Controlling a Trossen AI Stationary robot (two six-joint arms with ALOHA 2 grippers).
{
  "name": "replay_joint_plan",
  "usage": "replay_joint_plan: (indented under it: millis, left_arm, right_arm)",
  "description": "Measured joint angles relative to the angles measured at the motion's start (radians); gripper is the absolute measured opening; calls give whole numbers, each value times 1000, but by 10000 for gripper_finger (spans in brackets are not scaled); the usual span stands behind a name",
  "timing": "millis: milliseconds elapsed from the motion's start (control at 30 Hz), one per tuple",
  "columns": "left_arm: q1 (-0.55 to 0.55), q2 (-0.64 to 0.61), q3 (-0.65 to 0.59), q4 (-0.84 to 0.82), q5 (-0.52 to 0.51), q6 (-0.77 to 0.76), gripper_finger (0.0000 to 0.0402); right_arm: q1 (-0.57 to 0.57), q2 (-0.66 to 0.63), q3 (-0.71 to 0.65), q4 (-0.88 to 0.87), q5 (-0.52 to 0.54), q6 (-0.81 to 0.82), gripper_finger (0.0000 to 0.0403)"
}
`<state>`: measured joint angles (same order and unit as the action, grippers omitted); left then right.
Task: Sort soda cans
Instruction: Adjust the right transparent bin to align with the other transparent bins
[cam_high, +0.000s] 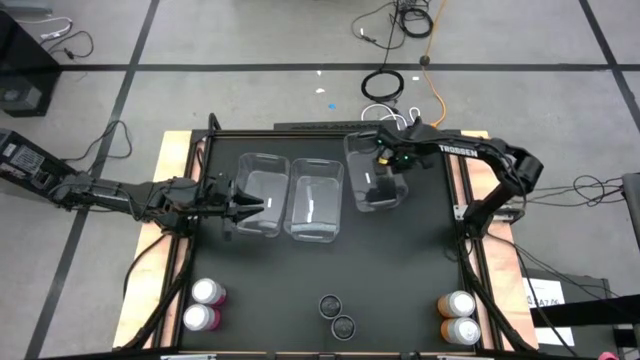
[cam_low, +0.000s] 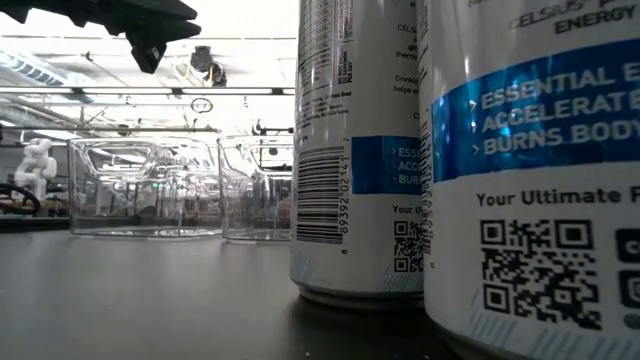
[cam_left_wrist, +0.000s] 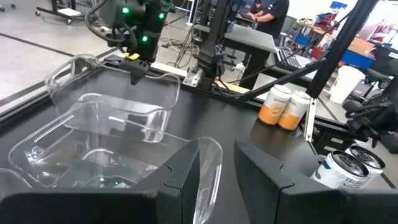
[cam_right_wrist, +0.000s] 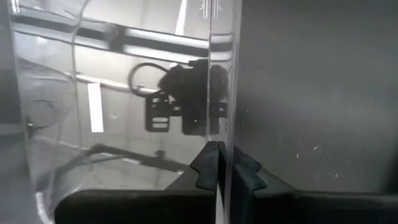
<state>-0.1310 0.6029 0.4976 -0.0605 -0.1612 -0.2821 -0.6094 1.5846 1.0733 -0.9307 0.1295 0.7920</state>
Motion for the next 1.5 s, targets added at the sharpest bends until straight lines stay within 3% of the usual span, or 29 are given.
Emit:
replay_joint_plan:
  millis: [267, 633, 933, 1067, 1500]
  left_arm:
    - [0, 0, 0, 0, 0, 0, 109]
    - [0, 0, 0, 0, 0, 0, 109]
    - [0, 0, 0, 0, 0, -1, 109]
    - [0, 0, 0, 0, 0, -1, 109]
    - [0, 0, 0, 1, 0, -2, 109]
  right_arm:
    - [119, -110, -12, -106, 51, 131, 1]
    - [416, -315, -289, 28, 23, 566, 0]
    - [601, -352, -319, 22, 83, 801, 0]
    - [636, -352, -319, 28, 136, 856, 0]
    - [638, -351, -317, 23, 129, 848, 33]
